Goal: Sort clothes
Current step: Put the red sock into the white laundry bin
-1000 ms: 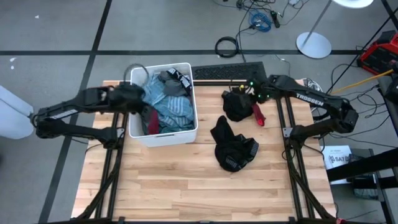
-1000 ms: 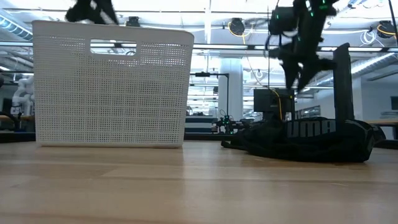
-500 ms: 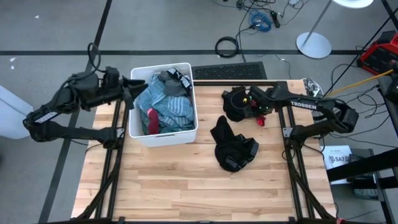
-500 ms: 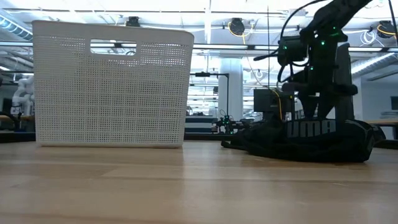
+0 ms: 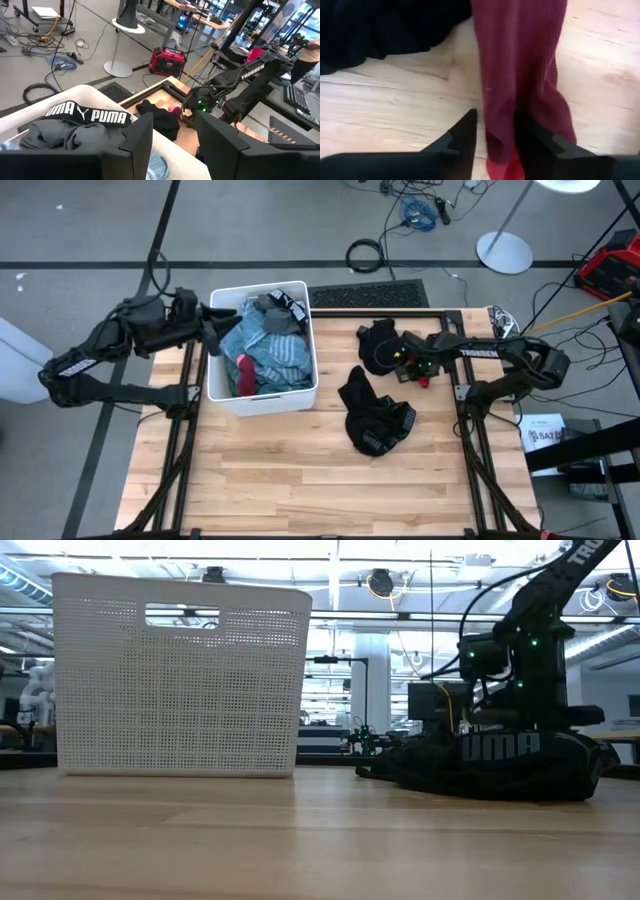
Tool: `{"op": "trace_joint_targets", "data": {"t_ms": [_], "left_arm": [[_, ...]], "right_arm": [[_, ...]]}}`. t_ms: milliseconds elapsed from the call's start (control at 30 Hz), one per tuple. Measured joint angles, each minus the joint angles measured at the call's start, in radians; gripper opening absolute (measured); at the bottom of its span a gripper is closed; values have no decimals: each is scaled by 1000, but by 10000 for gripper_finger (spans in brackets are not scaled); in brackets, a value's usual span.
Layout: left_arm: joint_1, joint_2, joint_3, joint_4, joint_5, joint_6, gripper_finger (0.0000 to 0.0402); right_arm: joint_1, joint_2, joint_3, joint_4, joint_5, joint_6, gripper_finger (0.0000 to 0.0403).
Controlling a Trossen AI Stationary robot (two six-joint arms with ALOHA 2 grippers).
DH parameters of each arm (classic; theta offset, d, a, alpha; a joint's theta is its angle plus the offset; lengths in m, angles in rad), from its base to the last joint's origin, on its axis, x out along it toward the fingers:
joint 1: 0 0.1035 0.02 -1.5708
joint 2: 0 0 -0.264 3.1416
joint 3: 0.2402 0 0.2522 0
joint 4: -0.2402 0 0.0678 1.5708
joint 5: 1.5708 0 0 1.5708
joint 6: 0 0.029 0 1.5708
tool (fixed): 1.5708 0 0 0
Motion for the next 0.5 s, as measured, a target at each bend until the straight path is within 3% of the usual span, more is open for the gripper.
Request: {"op": "trace_joint_targets", "data": {"t_ms": [200,500], "left_arm": [[0,0,0,2,0,-1,160],[0,0,0,3,1,-8,160]], "right_arm": [[17,-22,-9,52,-34,-36,11],[93,-64,132,-14,-15,-25,2]]}}
